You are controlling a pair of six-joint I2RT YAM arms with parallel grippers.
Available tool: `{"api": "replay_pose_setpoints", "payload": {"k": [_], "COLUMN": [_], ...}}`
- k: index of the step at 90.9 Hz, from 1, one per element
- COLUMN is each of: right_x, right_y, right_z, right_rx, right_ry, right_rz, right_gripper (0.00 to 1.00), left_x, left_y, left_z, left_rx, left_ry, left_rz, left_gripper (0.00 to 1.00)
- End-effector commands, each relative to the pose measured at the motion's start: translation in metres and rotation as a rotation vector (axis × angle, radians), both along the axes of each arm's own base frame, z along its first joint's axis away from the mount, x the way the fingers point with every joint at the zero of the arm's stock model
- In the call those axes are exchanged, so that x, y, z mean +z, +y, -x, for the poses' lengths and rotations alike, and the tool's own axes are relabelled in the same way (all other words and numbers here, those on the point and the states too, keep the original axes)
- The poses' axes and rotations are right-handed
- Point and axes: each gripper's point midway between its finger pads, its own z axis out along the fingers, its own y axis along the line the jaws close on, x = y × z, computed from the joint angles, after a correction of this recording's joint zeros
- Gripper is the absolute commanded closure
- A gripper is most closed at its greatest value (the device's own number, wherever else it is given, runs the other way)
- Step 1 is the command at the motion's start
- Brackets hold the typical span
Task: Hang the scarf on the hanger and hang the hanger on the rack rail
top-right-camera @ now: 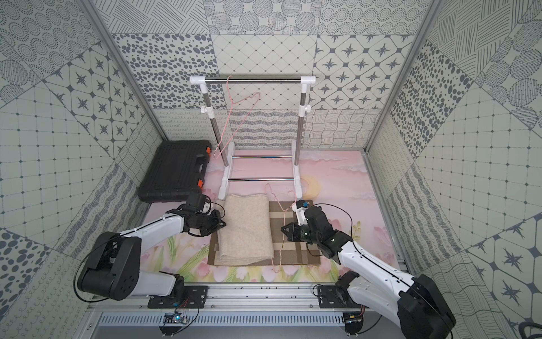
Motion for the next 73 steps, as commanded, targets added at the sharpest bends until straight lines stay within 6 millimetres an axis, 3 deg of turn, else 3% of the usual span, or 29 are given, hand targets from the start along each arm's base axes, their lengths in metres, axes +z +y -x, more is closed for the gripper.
{"api": "replay_pose_setpoints", "payload": {"k": [1,9,12,16,27,36,41,49,57,61,67,73], "right_x": [-0.019,-0.011,-0.008,-0.002,0.006,0.006,0.019,0.022,0.019,0.017,0.015,0.012], "right_y": [-0.021,-0.016,-0.016,-0.015,-0.016,-0.017,-0.013,-0.012,-0.012,-0.011,-0.012,-0.011], "right_z": [-0.007,-0.013,-0.015,-0.018,-0.021,-0.018,-0.023,-0.025,-0.025,-0.024,-0.023,-0.022], "right_rx": [-0.071,-0.063,-0.067,-0.072,-0.075,-0.064,-0.061,-0.053,-0.049,-0.047,-0.044,-0.039], "right_ry": [0.009,-0.007,-0.02,-0.037,-0.06,-0.065,-0.093,-0.104,-0.1,-0.098,-0.096,-0.091], "right_rz": [0.127,0.121,0.122,0.12,0.124,0.138,0.129,0.141,0.15,0.155,0.16,0.162], "right_gripper": [1.0,1.0,1.0,1.0,1.0,1.0,1.0,1.0,1.0,1.0,1.0,1.0], "left_x": [-0.011,0.016,0.028,0.049,0.109,0.14,0.137,0.124,0.095,0.077,0.06,0.069], "left_y": [0.016,0.009,0.009,0.007,-0.008,-0.042,-0.07,-0.125,-0.161,-0.16,-0.142,-0.116], "left_z": [-0.004,-0.01,-0.01,-0.01,-0.012,-0.023,-0.027,-0.033,-0.032,-0.025,-0.014,-0.007], "left_rx": [0.031,0.036,0.045,0.055,0.052,0.009,-0.043,-0.128,-0.172,-0.154,-0.109,-0.055], "left_ry": [-0.01,-0.095,-0.119,-0.158,-0.283,-0.344,-0.329,-0.331,-0.254,-0.184,-0.137,-0.173], "left_rz": [-0.091,-0.08,-0.087,-0.093,-0.094,0.002,0.053,0.133,0.161,0.124,0.035,-0.049], "left_gripper": [0.95,0.81,0.65,0.56,0.55,0.6,0.62,0.62,0.63,0.65,0.62,0.55]}}
